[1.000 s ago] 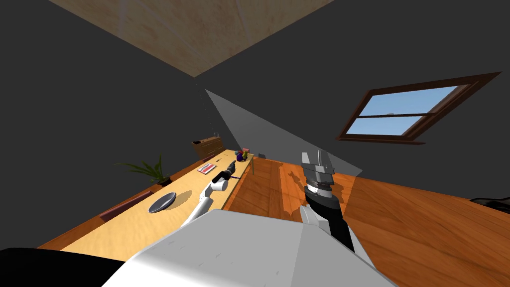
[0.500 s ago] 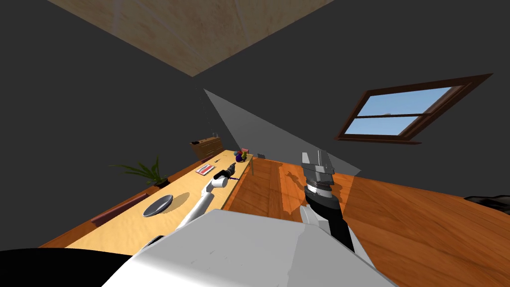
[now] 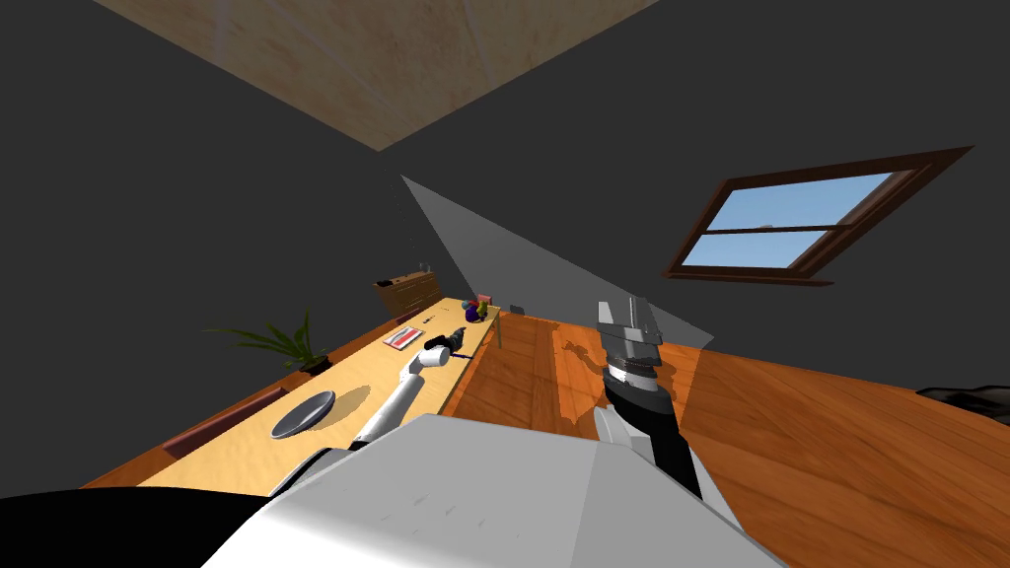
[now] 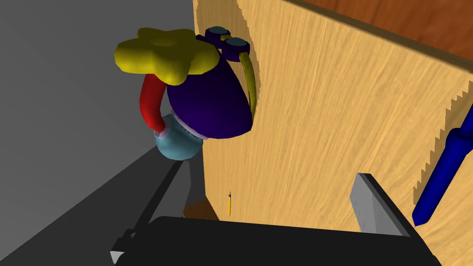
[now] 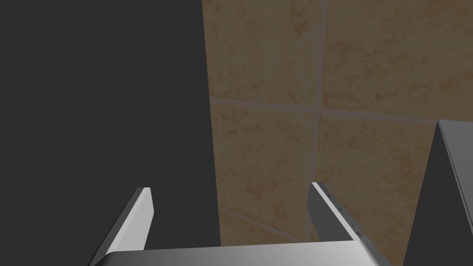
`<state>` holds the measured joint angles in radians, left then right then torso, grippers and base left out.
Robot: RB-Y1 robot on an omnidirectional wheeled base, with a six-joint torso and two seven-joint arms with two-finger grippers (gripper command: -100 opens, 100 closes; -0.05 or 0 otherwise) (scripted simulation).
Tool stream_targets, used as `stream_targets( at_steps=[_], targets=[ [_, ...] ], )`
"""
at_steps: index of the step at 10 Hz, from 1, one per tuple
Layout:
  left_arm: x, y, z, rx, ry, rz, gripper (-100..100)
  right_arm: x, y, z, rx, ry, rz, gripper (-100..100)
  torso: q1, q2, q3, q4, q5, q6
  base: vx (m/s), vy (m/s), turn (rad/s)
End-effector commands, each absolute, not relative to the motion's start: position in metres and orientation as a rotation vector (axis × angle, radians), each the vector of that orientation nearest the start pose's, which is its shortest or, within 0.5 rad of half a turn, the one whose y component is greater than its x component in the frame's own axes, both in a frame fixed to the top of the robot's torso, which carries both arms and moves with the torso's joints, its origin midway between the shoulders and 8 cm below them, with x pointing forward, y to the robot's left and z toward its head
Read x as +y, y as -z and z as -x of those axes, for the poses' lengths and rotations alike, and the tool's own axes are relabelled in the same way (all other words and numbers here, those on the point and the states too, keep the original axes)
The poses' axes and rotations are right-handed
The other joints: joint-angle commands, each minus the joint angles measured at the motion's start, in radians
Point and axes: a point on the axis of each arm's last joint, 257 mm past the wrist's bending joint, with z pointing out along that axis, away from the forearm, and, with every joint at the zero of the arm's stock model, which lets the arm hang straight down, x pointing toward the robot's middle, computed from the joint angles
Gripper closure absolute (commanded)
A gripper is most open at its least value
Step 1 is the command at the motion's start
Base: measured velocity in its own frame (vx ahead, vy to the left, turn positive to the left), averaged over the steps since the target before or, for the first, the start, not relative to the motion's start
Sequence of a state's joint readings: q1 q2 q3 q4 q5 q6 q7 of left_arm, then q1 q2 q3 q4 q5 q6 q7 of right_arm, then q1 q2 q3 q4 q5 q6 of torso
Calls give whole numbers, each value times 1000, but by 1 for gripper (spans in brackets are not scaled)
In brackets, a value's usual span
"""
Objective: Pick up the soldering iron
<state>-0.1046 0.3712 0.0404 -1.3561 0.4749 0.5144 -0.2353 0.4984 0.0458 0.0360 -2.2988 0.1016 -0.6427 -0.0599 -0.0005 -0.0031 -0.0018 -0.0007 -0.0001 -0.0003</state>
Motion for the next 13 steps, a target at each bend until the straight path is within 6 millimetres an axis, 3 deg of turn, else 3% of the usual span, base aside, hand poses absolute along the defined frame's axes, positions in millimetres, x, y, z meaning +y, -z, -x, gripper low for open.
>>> stream_targets(
  at_steps=[1, 8, 10, 13],
  targets=[
    [360, 386, -517, 1729, 757, 1583, -100, -253, -58, -317, 512, -1367, -516, 0, 0, 0, 0, 0, 0, 0, 45, -2, -7],
    [401, 449, -480, 1911, 524, 1740, -100, -253, -58, -317, 512, -1367, -516, 0, 1, -1, -1, 0, 0, 0, 59, 5, -3],
    [400, 451, -476, 1924, 515, 1750, -100, -253, -58, -317, 512, -1367, -516, 0, 1, 0, 0, 0, 0, 0, 41, 2, 1],
    [415, 466, -458, 2006, 421, 1802, -100, -253, -58, -317, 512, -1367, -516, 0, 1, 0, 0, 0, 0, 0, 61, 2, 3]
  ],
)
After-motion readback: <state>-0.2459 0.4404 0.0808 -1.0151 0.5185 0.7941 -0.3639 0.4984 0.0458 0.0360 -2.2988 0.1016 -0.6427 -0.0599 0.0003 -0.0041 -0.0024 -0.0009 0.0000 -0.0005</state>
